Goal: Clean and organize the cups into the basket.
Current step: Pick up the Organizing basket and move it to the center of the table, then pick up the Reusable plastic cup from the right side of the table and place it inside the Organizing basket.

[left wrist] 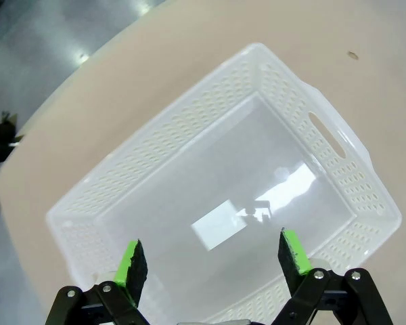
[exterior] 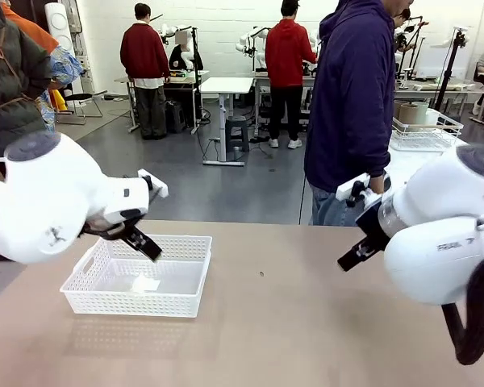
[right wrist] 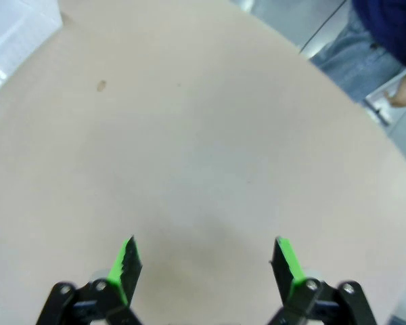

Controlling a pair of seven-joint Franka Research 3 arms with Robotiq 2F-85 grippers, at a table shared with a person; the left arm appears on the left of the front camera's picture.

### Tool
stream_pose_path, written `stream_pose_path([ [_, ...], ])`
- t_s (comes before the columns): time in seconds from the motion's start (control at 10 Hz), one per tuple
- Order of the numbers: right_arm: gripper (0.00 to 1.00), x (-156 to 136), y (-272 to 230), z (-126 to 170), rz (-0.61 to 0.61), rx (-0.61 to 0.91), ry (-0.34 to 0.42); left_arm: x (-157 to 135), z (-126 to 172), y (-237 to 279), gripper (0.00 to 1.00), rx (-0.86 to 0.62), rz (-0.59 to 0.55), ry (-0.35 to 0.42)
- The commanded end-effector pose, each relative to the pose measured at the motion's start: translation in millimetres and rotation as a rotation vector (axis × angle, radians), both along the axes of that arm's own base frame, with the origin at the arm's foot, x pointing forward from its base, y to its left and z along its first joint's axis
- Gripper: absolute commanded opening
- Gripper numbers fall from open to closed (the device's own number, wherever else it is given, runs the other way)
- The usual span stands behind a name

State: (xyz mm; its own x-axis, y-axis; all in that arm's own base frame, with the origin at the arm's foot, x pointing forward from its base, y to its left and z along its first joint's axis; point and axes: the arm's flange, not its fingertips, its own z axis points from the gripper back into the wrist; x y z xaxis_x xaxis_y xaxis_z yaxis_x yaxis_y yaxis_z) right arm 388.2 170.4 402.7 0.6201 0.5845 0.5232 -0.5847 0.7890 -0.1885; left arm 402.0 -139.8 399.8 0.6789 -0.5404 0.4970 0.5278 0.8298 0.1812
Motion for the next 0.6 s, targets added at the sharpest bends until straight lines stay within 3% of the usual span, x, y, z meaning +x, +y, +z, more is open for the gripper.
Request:
stream_pose_path([
  [0.0,1.0,-38.8,2.2,57.0,-0.032,-0.034,-0.013,-25.8,55.2,0.4,1.0,0.058,0.036,0.034],
  [0.3,1.0,-67.1,-4.9,108.1,-0.075,-0.103,0.083,-47.7,101.0,7.7,1.0,0.069,-0.003,0.06],
  [0.5,1.0,-92.2,-3.0,121.0,-0.094,-0.161,0.071,-60.4,118.3,10.8,1.0,0.07,-0.003,0.028],
])
